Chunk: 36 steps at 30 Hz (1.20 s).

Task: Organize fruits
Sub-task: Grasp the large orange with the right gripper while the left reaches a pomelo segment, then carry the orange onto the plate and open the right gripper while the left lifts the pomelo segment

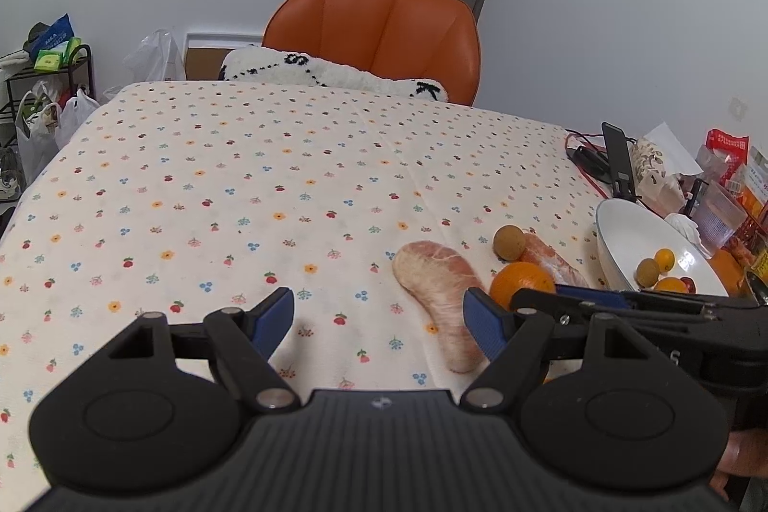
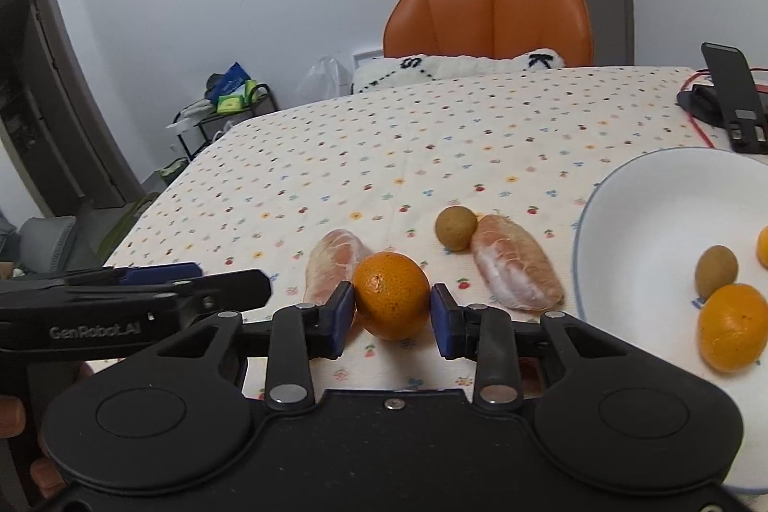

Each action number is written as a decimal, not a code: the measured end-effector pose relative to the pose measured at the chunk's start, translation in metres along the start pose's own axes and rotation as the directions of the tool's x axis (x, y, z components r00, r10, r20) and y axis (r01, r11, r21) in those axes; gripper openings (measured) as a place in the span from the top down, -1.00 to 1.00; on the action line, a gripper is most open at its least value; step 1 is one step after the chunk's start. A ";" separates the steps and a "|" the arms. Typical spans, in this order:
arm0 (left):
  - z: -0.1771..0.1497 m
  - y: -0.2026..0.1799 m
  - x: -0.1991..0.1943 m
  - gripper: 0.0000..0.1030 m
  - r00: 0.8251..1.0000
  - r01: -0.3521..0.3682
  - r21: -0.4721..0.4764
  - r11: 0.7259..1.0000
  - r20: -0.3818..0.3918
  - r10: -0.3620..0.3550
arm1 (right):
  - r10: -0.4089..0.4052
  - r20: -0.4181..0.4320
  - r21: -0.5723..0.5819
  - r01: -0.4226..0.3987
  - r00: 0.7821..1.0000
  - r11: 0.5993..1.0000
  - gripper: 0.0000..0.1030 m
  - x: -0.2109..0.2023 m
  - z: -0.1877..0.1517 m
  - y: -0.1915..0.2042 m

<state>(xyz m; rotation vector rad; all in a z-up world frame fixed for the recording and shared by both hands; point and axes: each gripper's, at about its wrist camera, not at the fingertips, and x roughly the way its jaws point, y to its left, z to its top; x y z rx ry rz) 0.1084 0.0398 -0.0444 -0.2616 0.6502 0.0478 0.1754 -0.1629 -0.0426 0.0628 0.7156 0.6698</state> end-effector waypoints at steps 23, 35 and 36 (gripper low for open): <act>-0.006 -0.045 0.031 -0.28 1.000 0.026 0.095 0.995 -0.018 -0.024 | -0.044 0.098 0.060 0.038 0.994 0.997 0.40 -0.045 0.003 -0.031; -0.012 -0.051 0.031 0.30 1.000 -0.001 0.158 0.987 -0.027 0.005 | -0.101 0.132 0.111 0.087 0.986 0.990 0.40 -0.068 -0.005 -0.049; -0.012 -0.050 0.029 0.30 1.000 0.003 0.150 0.989 -0.019 0.000 | -0.110 0.133 0.113 0.095 0.985 0.989 0.40 -0.070 -0.006 -0.050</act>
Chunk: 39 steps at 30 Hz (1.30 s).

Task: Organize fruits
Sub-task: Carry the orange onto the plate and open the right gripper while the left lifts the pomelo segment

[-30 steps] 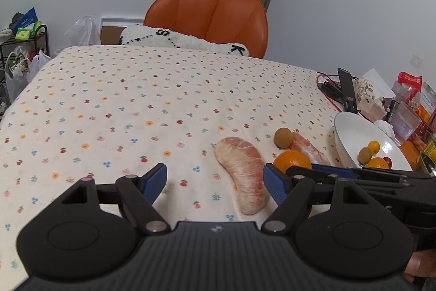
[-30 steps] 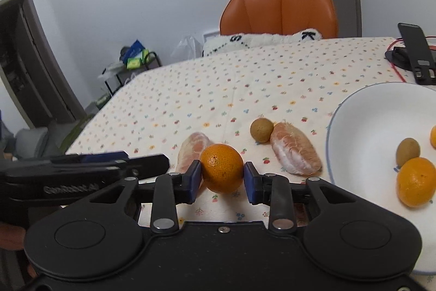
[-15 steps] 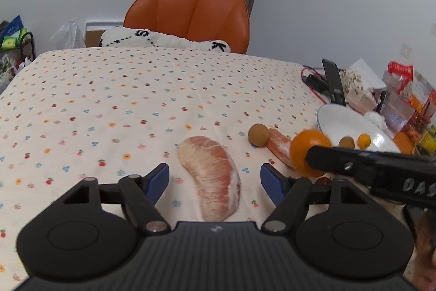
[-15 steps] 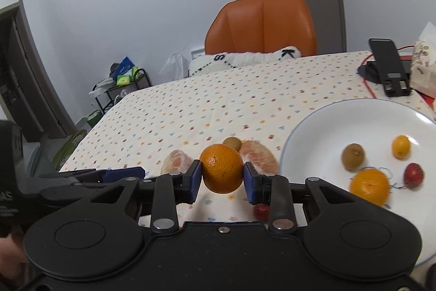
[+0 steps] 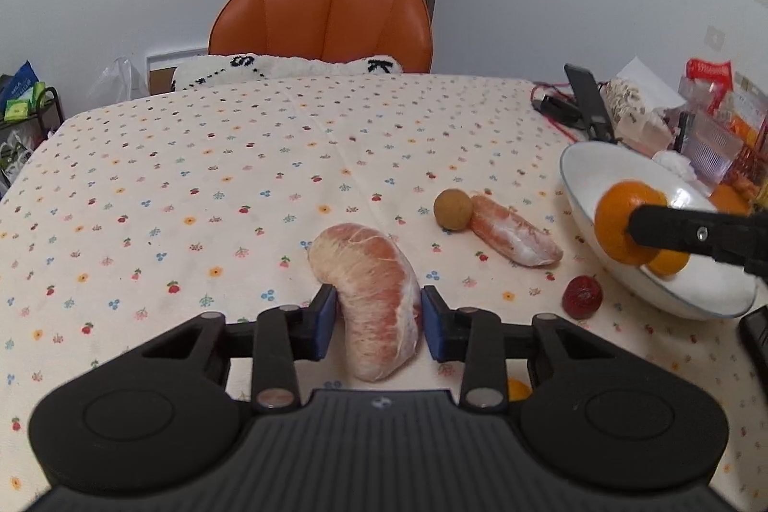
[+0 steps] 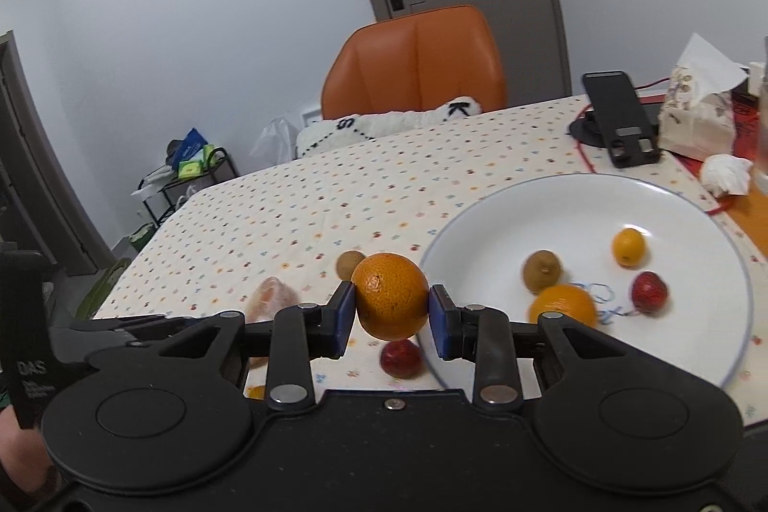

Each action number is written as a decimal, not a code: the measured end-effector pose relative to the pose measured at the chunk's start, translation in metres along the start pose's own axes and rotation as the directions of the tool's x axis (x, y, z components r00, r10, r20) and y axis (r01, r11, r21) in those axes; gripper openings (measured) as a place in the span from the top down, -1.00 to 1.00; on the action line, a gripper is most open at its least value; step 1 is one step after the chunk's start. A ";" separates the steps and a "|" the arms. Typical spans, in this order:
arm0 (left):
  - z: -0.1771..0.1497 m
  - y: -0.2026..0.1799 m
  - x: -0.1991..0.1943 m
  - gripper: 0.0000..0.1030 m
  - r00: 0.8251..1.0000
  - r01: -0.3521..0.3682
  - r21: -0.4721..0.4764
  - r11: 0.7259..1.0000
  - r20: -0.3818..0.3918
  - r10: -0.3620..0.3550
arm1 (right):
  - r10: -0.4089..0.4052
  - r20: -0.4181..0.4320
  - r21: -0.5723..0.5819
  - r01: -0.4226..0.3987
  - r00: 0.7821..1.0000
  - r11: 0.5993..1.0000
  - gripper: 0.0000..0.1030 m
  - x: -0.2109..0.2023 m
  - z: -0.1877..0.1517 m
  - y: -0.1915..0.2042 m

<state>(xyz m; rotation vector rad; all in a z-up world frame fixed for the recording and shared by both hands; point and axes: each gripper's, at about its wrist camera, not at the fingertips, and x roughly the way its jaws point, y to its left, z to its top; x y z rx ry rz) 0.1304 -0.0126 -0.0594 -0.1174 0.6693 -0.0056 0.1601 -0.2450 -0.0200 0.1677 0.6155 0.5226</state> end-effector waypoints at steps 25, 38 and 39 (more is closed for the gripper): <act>0.032 -0.060 -0.033 0.31 0.987 0.117 0.090 0.989 0.101 -0.126 | -0.170 0.046 0.051 0.168 0.984 0.984 0.40 -0.047 -0.002 -0.053; 0.035 -0.097 -0.023 0.31 0.980 0.169 0.146 0.975 0.079 -0.182 | -0.212 0.023 0.094 0.209 0.977 0.973 0.39 -0.051 -0.011 -0.080; 0.035 -0.099 -0.022 0.31 0.980 0.170 0.149 0.974 0.077 -0.183 | -0.209 0.020 0.095 0.207 0.978 0.974 0.39 -0.050 -0.012 -0.081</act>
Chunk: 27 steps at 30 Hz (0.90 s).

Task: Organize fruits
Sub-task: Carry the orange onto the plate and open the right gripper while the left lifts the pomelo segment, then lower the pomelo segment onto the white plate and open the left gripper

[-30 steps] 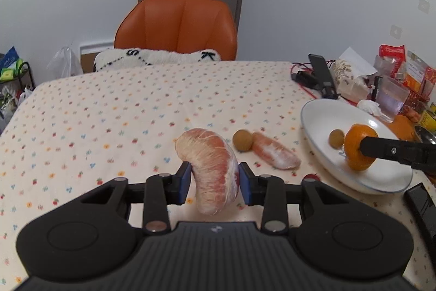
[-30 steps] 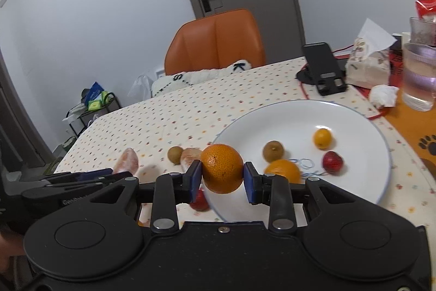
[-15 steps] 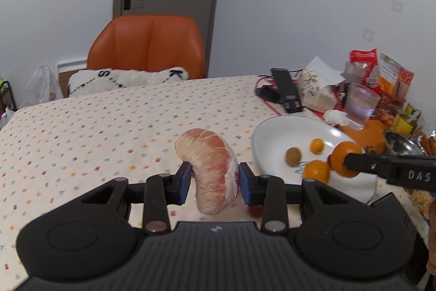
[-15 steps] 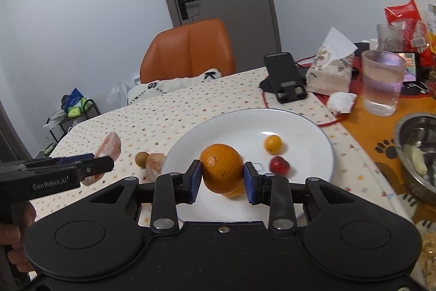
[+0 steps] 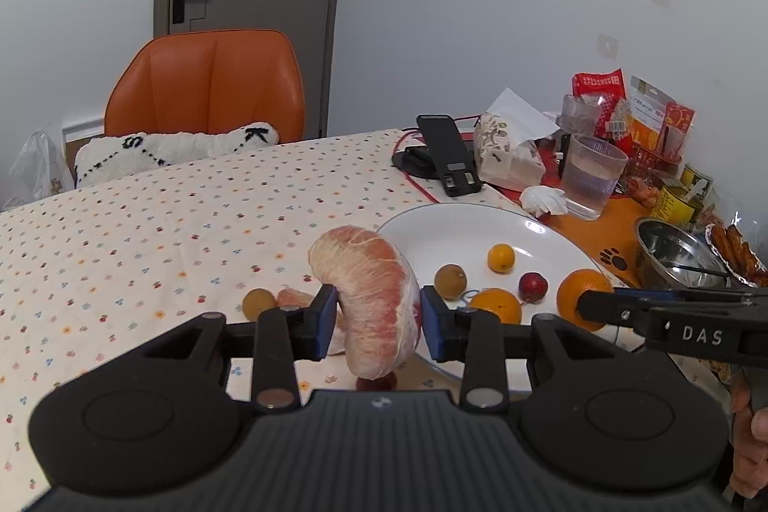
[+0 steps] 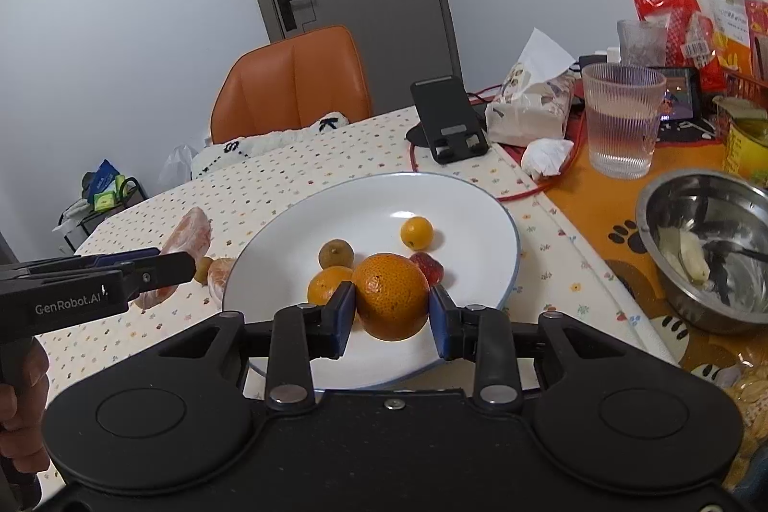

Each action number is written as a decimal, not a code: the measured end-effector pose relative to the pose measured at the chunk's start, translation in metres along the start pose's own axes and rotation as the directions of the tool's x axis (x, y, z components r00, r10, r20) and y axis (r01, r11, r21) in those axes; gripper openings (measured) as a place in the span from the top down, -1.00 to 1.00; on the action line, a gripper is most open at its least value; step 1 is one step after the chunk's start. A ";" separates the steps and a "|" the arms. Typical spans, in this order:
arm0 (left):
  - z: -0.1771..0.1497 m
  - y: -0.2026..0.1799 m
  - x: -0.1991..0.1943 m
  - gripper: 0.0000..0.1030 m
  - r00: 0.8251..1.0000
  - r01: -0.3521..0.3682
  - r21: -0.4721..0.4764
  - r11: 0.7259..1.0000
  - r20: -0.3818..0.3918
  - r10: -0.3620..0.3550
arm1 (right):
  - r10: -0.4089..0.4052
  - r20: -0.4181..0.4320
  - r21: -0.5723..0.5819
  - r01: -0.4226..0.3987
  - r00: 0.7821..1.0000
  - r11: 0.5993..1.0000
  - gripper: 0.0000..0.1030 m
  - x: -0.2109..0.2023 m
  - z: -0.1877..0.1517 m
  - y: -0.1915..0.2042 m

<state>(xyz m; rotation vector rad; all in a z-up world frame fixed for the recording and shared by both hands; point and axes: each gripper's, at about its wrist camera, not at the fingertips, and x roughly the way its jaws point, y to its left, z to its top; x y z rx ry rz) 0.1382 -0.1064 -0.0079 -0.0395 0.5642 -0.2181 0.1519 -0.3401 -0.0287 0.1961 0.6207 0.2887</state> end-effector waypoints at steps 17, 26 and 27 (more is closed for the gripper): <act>0.001 -0.033 0.035 0.31 0.998 0.055 0.040 0.998 -0.034 -0.054 | 0.011 0.009 0.066 -0.011 1.000 0.998 0.27 -0.003 -0.008 -0.026; 0.005 -0.042 0.047 0.30 0.998 0.060 0.038 0.997 -0.034 -0.058 | 0.040 0.021 0.069 -0.041 0.999 0.997 0.26 -0.004 -0.007 -0.028; 0.006 -0.043 0.048 0.29 0.998 0.058 0.039 0.998 -0.034 -0.057 | 0.040 0.020 0.071 -0.042 0.999 0.997 0.26 -0.004 -0.007 -0.029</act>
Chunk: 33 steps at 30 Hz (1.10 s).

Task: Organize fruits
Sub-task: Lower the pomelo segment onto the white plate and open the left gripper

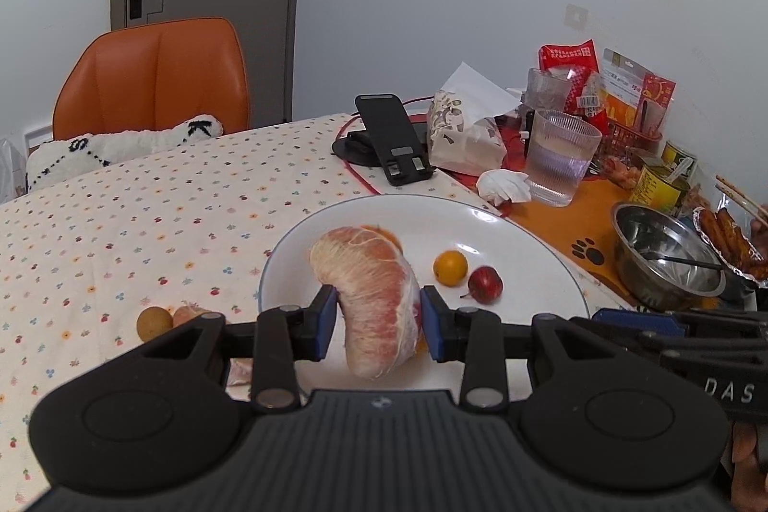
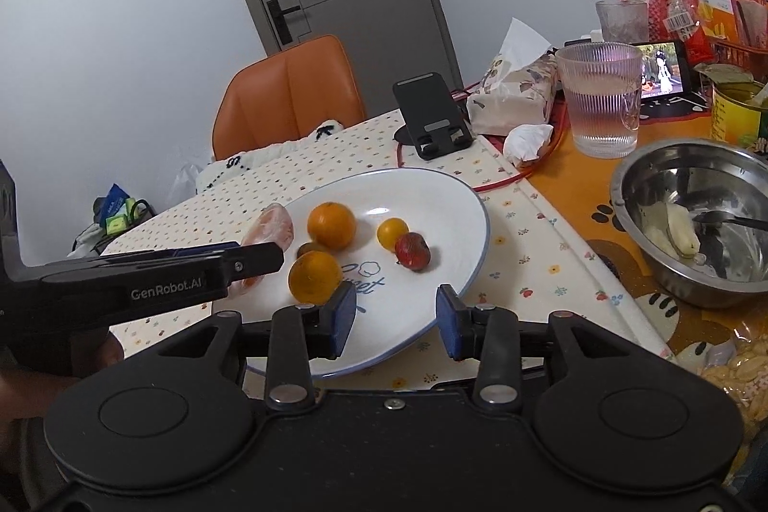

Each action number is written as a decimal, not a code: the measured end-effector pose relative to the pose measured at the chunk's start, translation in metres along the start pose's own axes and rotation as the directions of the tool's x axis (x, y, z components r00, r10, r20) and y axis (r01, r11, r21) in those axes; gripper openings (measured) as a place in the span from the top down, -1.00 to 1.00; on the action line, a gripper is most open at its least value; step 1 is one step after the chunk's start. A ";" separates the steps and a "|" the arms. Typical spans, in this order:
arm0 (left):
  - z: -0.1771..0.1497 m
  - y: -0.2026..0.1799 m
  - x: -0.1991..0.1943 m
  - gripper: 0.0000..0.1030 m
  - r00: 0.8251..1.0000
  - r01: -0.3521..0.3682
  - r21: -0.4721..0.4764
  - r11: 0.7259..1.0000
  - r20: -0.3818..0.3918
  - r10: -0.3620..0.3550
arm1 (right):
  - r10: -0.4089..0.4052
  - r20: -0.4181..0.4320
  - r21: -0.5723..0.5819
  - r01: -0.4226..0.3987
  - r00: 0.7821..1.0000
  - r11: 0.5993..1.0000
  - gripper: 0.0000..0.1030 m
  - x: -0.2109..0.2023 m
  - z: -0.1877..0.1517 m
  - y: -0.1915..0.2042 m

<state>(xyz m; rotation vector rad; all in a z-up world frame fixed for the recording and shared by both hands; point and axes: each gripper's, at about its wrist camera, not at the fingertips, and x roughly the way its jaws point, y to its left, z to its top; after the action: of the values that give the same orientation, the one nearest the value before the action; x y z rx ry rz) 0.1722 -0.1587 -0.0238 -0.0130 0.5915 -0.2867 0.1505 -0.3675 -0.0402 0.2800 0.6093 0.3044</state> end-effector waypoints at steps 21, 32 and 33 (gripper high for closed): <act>-0.003 0.054 -0.061 -0.44 0.990 -0.137 -0.041 0.990 0.029 0.138 | 0.036 0.029 -0.018 -0.036 0.999 0.999 0.03 0.008 0.007 0.038; -0.020 0.079 -0.084 -0.60 0.986 -0.161 -0.076 0.984 0.022 0.163 | 0.058 0.008 -0.057 -0.058 0.998 0.997 -0.04 0.005 0.002 0.063; -0.021 0.080 -0.086 -0.60 0.987 -0.160 -0.078 0.984 0.022 0.162 | 0.060 0.007 -0.062 -0.060 0.998 0.996 -0.04 0.005 0.002 0.066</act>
<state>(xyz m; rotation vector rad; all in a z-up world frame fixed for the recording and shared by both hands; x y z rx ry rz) 0.1139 -0.0569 -0.0020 -0.0426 0.5719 -0.1065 0.1426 -0.3057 -0.0190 0.2398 0.5827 0.3789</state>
